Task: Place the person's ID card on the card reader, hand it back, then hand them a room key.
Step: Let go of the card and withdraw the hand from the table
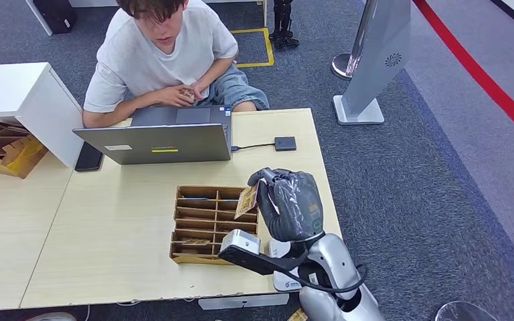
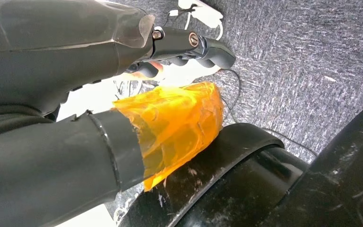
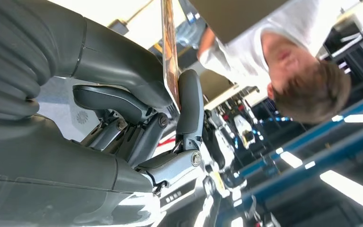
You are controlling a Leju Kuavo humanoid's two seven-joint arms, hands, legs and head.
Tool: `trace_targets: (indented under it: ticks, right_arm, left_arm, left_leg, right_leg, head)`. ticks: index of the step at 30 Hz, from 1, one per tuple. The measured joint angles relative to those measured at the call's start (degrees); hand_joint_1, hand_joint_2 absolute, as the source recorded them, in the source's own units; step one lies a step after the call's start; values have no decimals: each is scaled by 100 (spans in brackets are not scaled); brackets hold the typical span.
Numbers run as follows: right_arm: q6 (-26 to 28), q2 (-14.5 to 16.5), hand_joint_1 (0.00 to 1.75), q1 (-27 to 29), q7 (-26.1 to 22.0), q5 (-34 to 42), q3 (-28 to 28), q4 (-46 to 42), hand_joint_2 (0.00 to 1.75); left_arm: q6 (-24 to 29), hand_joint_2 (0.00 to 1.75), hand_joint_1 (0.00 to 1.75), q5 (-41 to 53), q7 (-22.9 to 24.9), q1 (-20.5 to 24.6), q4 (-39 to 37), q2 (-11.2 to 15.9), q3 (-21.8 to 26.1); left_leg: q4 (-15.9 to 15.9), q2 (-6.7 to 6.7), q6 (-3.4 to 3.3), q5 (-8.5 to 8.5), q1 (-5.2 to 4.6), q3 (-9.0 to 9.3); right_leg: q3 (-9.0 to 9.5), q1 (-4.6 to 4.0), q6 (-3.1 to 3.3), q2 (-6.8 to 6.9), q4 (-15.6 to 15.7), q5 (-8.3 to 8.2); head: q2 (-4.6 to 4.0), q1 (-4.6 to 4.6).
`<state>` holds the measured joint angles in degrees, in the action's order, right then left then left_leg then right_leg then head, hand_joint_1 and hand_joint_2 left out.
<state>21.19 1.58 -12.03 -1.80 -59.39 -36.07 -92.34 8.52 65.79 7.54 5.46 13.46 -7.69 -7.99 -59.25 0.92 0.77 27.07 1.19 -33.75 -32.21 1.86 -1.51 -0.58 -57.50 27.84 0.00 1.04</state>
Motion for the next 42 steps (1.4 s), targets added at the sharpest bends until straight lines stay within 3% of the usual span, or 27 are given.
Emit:
trace_targets:
  ticks: [27, 42]
  right_arm:
    - [-10, -93, 175, -306, 8, -157, 222, -313, 175]
    - [213, -16, 175, -1006, 922, -1440, 487, 77, 175]
  left_arm:
    - [-29, 0, 0, 66, -33, 4, 0, -1, -1]
    - [-83, 0, 0, 174, -35, 43, 2, -17, -92]
  left_leg:
    - [0, 0, 0, 0, 0, 0]
    - [-1, 1, -2, -4, 0, -1]
  right_leg:
    - [1, 0, -1, 0, 0, -2]
    - [2, 0, -4, 0, 0, -6]
  head:
    - [0, 1]
    - [0, 0]
